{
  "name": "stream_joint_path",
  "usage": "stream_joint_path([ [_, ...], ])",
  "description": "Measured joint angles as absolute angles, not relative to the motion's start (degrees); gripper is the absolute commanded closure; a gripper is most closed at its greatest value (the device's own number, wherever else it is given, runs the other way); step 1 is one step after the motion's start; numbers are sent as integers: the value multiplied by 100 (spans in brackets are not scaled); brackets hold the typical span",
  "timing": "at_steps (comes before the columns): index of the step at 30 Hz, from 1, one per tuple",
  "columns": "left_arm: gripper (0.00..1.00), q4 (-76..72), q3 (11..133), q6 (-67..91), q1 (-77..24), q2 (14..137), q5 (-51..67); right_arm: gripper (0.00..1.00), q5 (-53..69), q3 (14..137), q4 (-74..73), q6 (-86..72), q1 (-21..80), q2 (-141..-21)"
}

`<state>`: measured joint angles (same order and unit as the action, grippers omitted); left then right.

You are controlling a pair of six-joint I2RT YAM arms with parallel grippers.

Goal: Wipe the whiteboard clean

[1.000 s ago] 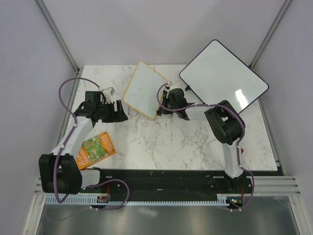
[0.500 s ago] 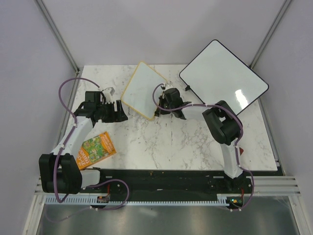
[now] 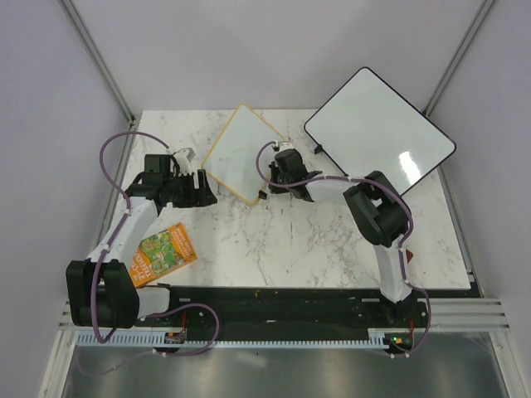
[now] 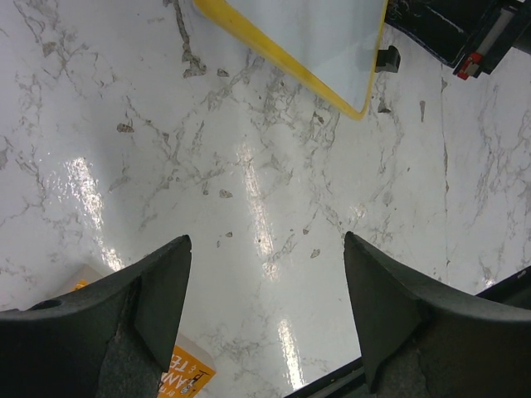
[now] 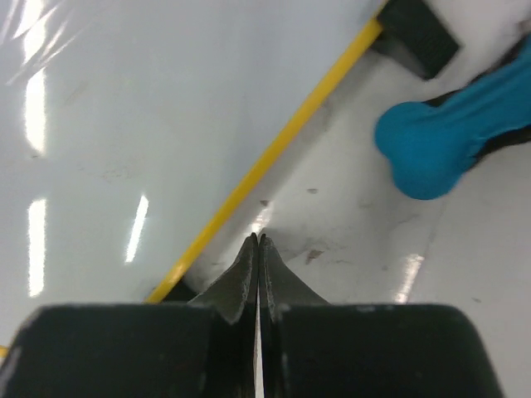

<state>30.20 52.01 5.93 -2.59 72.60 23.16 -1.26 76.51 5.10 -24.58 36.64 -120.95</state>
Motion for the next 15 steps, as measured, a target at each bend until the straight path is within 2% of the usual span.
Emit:
stream_joint_path([
  [4, 15, 3020, 5201, 593, -252, 7260, 2359, 91, -550, 7352, 526, -2386, 3494, -11854],
  [7, 13, 3017, 5201, 593, -239, 7260, 2405, 82, -943, 6589, 707, -2283, 3393, -11273],
  [9, 13, 3017, 5201, 596, -233, 7260, 2425, 67, -1120, 6093, 884, -2239, 3361, -10803],
  [11, 4, 3015, 5201, 596, -233, 7260, 2464, 54, -1253, 5645, 1190, -2204, 3365, -10309],
  [12, 3, 3006, 5201, 596, -233, 7260, 2517, 41, -1304, 5470, 1380, -2176, 3365, -10090],
  [13, 2, 2991, 5203, 604, -233, 7260, 2582, 36, -1361, 5273, 1623, -2141, 3371, -9841],
  [14, 1, 2989, 5207, 613, -233, 7258, 2637, 27, -1393, 5148, 1776, -2169, 3380, -9682],
  [15, 1, 2982, 5210, 617, -233, 7249, 2689, 23, -1413, 4963, 2036, -2143, 3380, -9465],
])
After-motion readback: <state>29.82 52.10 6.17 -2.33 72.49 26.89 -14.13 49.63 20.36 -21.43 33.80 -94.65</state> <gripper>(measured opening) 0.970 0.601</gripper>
